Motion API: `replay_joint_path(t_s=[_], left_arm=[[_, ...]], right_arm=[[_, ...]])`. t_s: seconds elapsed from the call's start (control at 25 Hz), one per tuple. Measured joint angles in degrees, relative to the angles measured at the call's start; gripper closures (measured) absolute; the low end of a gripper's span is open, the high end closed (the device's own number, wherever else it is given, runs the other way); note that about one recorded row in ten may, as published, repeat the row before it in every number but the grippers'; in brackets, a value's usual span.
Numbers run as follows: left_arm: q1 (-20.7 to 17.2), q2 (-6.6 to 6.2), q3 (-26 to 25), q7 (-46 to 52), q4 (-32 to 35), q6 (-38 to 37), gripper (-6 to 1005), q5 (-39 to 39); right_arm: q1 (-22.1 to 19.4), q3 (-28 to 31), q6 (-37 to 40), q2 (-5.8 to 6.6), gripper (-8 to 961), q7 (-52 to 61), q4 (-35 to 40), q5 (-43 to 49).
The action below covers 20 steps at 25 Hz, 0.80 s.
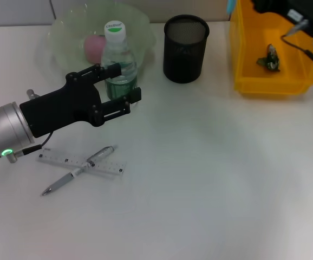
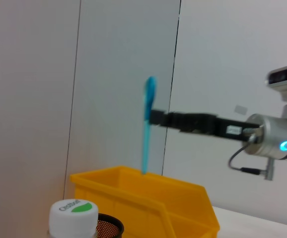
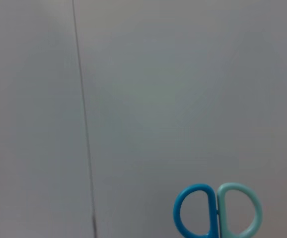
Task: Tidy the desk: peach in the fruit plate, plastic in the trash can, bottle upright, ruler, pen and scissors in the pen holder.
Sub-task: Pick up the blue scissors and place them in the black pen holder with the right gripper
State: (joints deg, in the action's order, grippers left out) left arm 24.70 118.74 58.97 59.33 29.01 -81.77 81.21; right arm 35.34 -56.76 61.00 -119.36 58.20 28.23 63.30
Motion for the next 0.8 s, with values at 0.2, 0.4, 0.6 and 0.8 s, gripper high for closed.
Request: replay_joint_path(t_s=[0.2, 0.4, 0.6, 0.8], left_arm=[[0.1, 0.00, 0.2, 0.0, 0.0, -0.1, 261, 0.0], [0.2, -0.01, 0.1, 0.0, 0.0, -0.1, 261, 0.0], [0.3, 0.00, 0.1, 0.0, 0.0, 0.3, 260, 0.0], [0.5, -0.01, 0.2, 0.0, 0.0, 0.3, 260, 0.0]], right_arm=[[4.1, -0.9, -6.0, -0.03, 709, -0.4, -3.8, 0.0], [5.7, -4.9, -9.7, -0.07, 709, -2.4, -4.2, 0.1], [6.1, -7.0, -10.4, -0.27, 710, -4.9, -4.6, -0.4], [6.4, -7.2, -11.4, -0.27, 711, -5.6, -5.6, -0.4]])
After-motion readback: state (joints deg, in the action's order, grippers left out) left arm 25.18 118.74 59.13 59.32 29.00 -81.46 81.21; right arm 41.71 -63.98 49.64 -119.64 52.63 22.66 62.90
